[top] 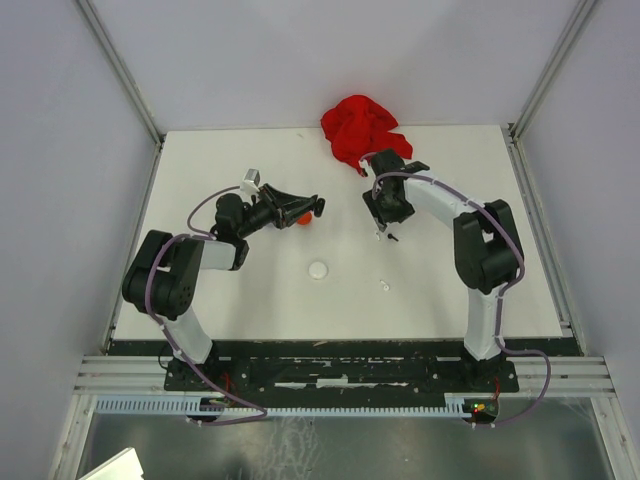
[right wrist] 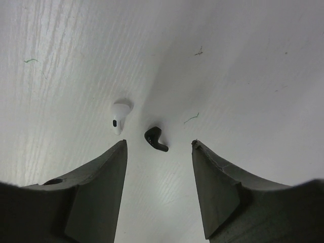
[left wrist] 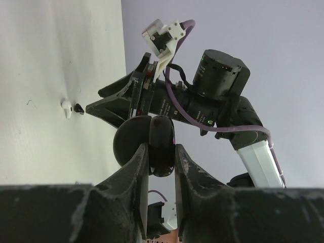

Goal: Insert the wireless bluetooth earbuds into the charging case
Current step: Pick up the earbud from the center of the board.

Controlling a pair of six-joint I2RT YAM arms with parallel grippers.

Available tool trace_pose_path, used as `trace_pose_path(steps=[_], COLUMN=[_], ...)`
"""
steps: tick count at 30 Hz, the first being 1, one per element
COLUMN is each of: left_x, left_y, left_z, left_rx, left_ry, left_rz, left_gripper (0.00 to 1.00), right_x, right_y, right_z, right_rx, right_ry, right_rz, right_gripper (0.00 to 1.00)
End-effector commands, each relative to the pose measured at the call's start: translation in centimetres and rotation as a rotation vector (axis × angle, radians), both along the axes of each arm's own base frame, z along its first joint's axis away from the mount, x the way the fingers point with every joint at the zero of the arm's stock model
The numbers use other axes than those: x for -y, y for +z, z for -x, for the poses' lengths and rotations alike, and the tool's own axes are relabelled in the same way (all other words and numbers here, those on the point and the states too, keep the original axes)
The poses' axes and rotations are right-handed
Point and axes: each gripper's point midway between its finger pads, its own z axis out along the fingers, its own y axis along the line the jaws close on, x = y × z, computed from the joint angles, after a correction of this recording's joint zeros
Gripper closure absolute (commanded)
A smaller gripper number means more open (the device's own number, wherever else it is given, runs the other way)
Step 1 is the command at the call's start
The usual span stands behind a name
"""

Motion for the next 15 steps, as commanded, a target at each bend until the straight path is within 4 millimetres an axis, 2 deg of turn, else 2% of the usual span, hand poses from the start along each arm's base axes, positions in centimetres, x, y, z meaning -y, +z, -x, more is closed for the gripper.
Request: trace_pose_path(steps=[1, 15], left_x=[0.3, 0.3], left_y=[1.4, 1.2], left_z=[0.4, 0.2], left_rx=[0.091, 0.086], left_ry=[-0.026, -0.027], left_rz=[-0.005, -0.015], left_gripper=[0.97, 0.97], right_x=[-0.5, 0.2], right_y=[0.8, -1.3], right_z=[-0.6, 0.0], right_rx=[-0.016, -0.110], right_ry=[0.052, 0.052], right_rz=[-0.008, 0.023], right_gripper=[0.39, 0.46])
